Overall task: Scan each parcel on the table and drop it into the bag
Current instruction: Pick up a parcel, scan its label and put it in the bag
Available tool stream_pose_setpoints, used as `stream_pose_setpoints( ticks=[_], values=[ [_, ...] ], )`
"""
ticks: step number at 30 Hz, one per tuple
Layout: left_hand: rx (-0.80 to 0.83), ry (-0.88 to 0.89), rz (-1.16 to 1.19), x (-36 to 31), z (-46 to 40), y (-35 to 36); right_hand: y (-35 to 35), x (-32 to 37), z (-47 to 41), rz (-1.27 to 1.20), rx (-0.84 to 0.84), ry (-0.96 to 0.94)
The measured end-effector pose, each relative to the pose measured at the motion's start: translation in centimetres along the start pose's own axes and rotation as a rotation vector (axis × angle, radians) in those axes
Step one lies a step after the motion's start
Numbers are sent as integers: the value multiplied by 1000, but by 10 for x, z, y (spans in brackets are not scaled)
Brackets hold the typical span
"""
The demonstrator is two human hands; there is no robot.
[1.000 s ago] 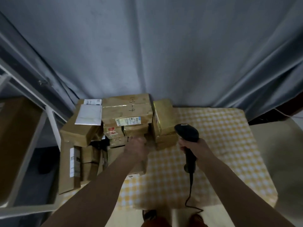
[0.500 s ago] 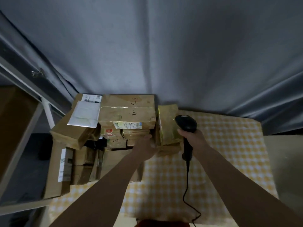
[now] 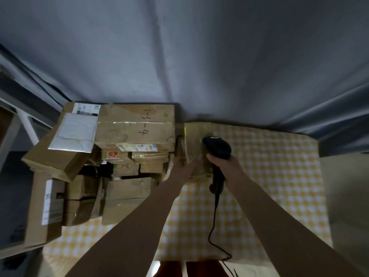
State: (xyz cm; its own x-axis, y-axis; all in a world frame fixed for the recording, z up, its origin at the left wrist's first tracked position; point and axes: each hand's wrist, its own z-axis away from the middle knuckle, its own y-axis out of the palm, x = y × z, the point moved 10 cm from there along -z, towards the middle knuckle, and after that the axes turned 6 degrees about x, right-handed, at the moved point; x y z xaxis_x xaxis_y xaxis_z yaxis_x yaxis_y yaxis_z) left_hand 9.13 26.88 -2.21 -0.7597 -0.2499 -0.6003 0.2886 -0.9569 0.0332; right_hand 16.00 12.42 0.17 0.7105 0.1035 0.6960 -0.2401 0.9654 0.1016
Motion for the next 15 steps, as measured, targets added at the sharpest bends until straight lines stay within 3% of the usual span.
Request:
stream_pose_setpoints(
  ticks=[6, 10, 15],
  values=[
    [66, -2, 105, 8, 9, 19, -20, 1, 29, -101, -33, -86],
    [127, 136, 192, -6, 27, 26, -23, 16, 54, -114, -35, -162],
    [47, 138, 380, -6, 48, 13, -11, 35, 84, -93, -13, -251]
  ],
)
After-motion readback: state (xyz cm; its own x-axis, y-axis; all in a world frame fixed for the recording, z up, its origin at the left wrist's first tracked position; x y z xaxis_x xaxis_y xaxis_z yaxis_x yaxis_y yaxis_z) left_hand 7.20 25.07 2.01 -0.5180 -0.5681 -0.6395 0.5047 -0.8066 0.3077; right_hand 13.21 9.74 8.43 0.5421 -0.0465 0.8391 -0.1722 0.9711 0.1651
